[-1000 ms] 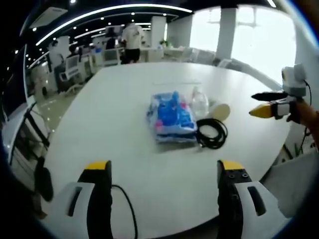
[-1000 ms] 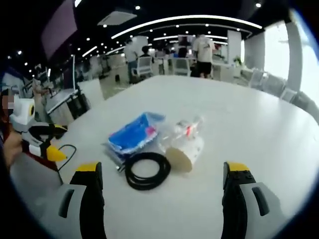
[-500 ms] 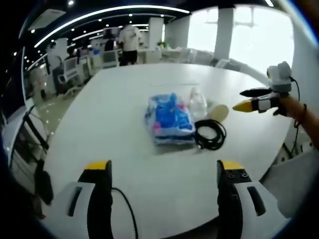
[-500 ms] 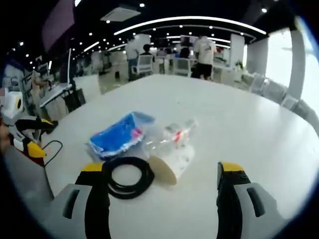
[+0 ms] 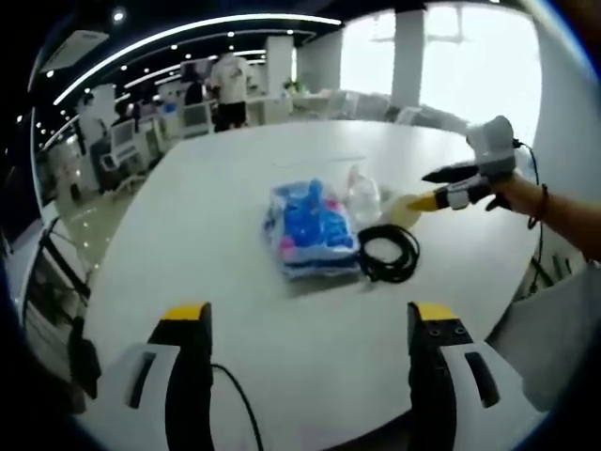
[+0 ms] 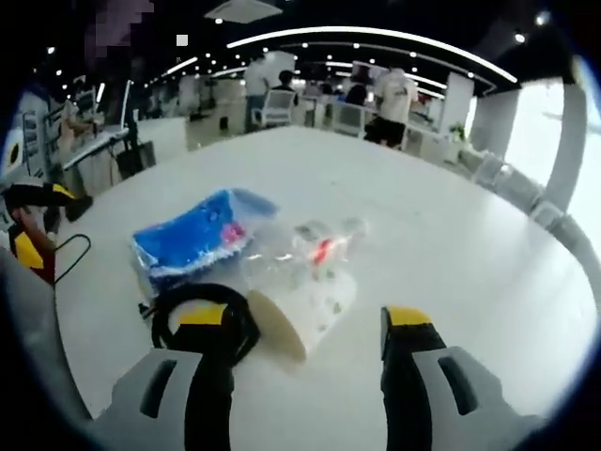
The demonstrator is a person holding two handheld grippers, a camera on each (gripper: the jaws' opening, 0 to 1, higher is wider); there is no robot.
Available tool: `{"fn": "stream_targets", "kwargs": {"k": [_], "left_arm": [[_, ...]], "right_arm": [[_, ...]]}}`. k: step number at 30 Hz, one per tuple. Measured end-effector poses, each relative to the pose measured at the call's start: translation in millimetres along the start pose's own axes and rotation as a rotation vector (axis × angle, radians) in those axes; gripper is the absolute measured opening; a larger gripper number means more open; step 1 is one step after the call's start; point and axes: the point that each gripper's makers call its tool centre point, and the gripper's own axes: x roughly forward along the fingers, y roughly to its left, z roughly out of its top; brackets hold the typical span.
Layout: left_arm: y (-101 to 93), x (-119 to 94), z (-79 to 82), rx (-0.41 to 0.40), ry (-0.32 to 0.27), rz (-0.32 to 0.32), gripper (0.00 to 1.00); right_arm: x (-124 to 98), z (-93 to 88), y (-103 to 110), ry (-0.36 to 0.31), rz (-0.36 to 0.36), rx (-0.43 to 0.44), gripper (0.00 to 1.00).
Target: Arrange the tabletop items into an orderly group along one side of the table until the central work area is clear of visible clutter.
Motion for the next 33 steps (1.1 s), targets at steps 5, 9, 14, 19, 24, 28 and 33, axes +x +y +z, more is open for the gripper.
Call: {"fn": "stream_targets", "kwargs": {"k": [5,9,14,19,24,28,33], "left_arm": [[0.9,-0.9,-1.0,-0.008,0.001,0.001,0.82],[1.3,-1.0,-4.6,-0.005,0.019,0.001,0.82],[1.4,-1.8,-4.5,-0.016,0.013,-0.003,0.81],[2.2,-2.6,-7.2,-0.018,0.022,-0.001,0.81],[2.1,-3.1,-5.5,-0.015,0.016,0.001,0.81],[1.4,-4.2,0.3,-0.046,-0.021,-0.012,0.79],[-0.6,-3.6,0.2,-0.036,-0.017,-0.017,0.79]], "right_arm": [[6.5,-5.0,-4.2,0.016,-0.012,-0.022,0.48],[9.0,-6.5,-9.4,0.033,-0.046,-0.081,0.39],[12.3,-7.8,-6.8,0.049,-0.068,-0.176,0.35],[15.1,-10.0,-3.9,0.059,-0.068,-0.223,0.29],[13.6,-7.8,-8.3,0.056,-0.096,-0.251,0.16],[12.1,-10.6,-13.2,0.076,-0.112,-0.236,0.11],[6.1,-11.3,-18.8,0.081,-0.134,-0.214,0.07]]}}
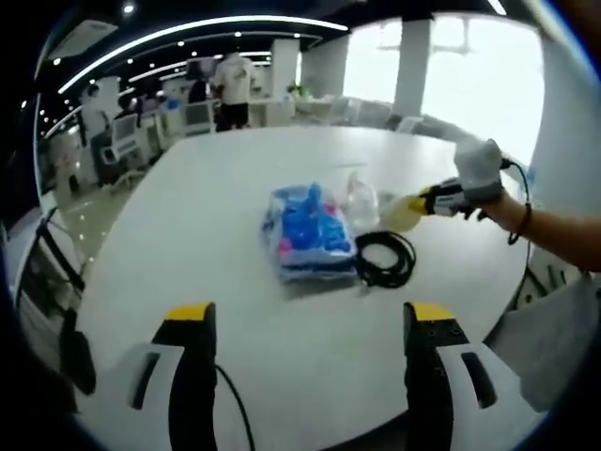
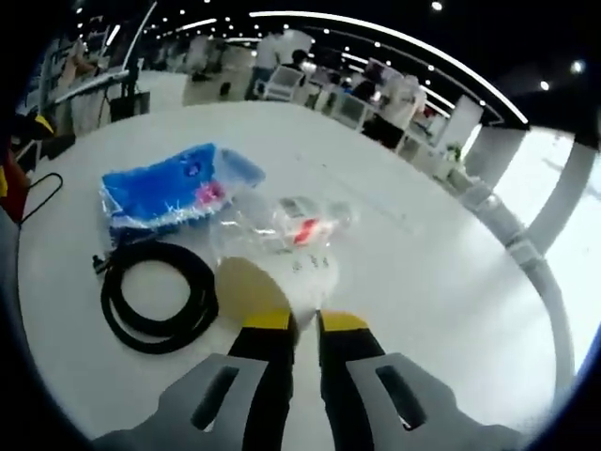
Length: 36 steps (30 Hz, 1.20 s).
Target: Arrange the tabletop items into an orderly group along one side of the table until the central work area is clear of visible clutter.
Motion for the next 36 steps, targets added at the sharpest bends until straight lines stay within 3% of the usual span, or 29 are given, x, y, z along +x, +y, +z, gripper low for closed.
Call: {"fn": "stream_targets", "kwargs": {"k": [4,11,14,16,19,27,31,32,36], "left_arm": [[-3.3,0.5,1.1,0.001,-0.004,-0.013,0.79],[-6.7,0.8,3.4,0.007,-0.016,-0.028,0.78],[-3.5,-0.6,5.8,0.045,-0.021,0.000,0.78],[-4.0,-1.4,7.2,0.054,-0.027,0.003,0.78],[-7.3,-2.8,11.3,0.027,-0.055,-0.022,0.78],[-12.5,-5.3,21.1,0.071,-0.101,-0.036,0.78],[-21.2,-6.4,30.6,0.095,-0.145,-0.069,0.79],[-25.4,-7.7,37.1,0.100,-0.181,-0.085,0.79],[-30.7,-10.8,46.7,0.119,-0.227,-0.098,0.81]], "right_arm": [[-6.2,-0.9,-7.6,-0.004,-0.004,0.047,0.02],[-15.0,-0.6,-4.9,-0.001,0.015,0.103,0.02],[-18.1,-4.2,-1.0,0.040,0.031,0.122,0.02],[-21.1,-1.7,1.5,0.033,0.046,0.138,0.02],[-26.7,-0.9,7.1,0.052,0.073,0.190,0.01],[-47.4,-1.3,13.3,0.145,0.082,0.253,0.01],[-59.1,9.5,22.5,0.140,0.139,0.315,0.01],[-62.5,13.3,23.0,0.137,0.146,0.316,0.01],[-73.3,24.7,29.3,0.137,0.175,0.303,0.01]]}}
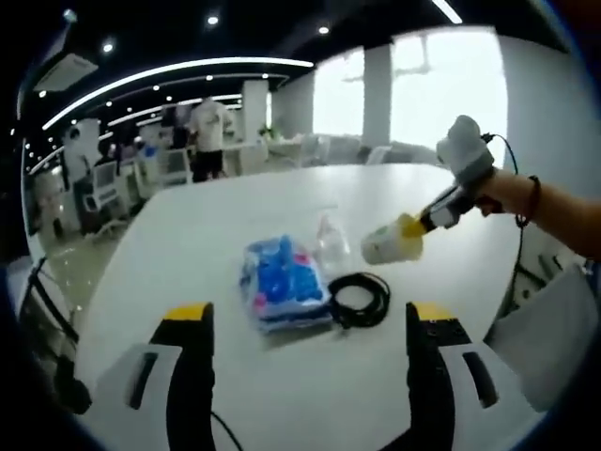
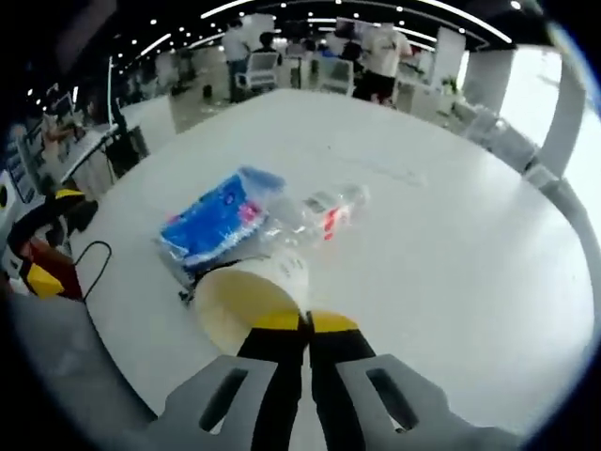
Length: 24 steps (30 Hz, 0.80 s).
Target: Arrange the tabletop items into an orderly group along one side of the table until the central work area is clear of visible clutter.
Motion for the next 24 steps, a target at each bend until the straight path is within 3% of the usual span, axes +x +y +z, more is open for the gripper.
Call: {"fn": "stream_targets", "kwargs": {"k": [10,13,15,18,24], "left_arm": [[-15.0,-0.9,16.2,0.087,-0.068,-0.050,0.81],[-19.0,-1.5,20.1,0.151,-0.079,-0.049,0.82],[-19.9,-2.3,29.0,0.207,-0.118,-0.026,0.83],[-20.1,-2.4,29.3,0.312,-0.101,0.003,0.81],[-28.8,-4.1,34.9,0.279,-0.142,-0.046,0.81]], "right_arm": [[-28.9,23.7,34.6,0.001,0.100,-0.007,0.01],[-36.8,29.4,43.4,-0.003,0.118,-0.040,0.01],[-43.5,35.6,52.3,-0.020,0.139,-0.066,0.01],[-51.5,42.4,65.2,-0.028,0.171,-0.076,0.02],[-61.1,46.2,96.9,-0.008,0.288,-0.097,0.02]]}}
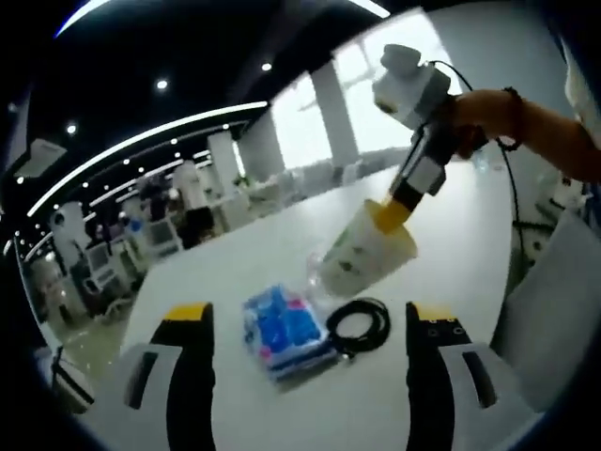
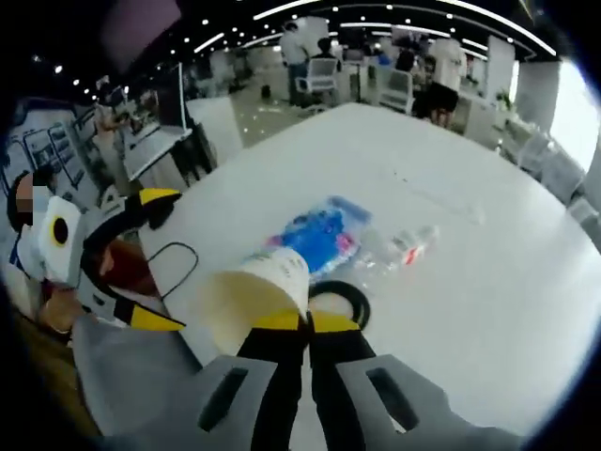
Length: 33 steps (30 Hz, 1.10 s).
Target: Arrange the tabletop items into an orderly group along one side of the table until the central work area is clear of visible clutter.
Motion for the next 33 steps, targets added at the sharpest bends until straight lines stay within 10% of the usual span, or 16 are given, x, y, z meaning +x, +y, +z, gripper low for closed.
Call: {"fn": "stream_targets", "kwargs": {"k": [33], "left_arm": [[-50.3,-0.9,16.7,0.191,-0.072,-0.203,0.47]], "right_arm": [[3.2,4.9,60.8,0.103,0.148,-0.133,0.02]]}}
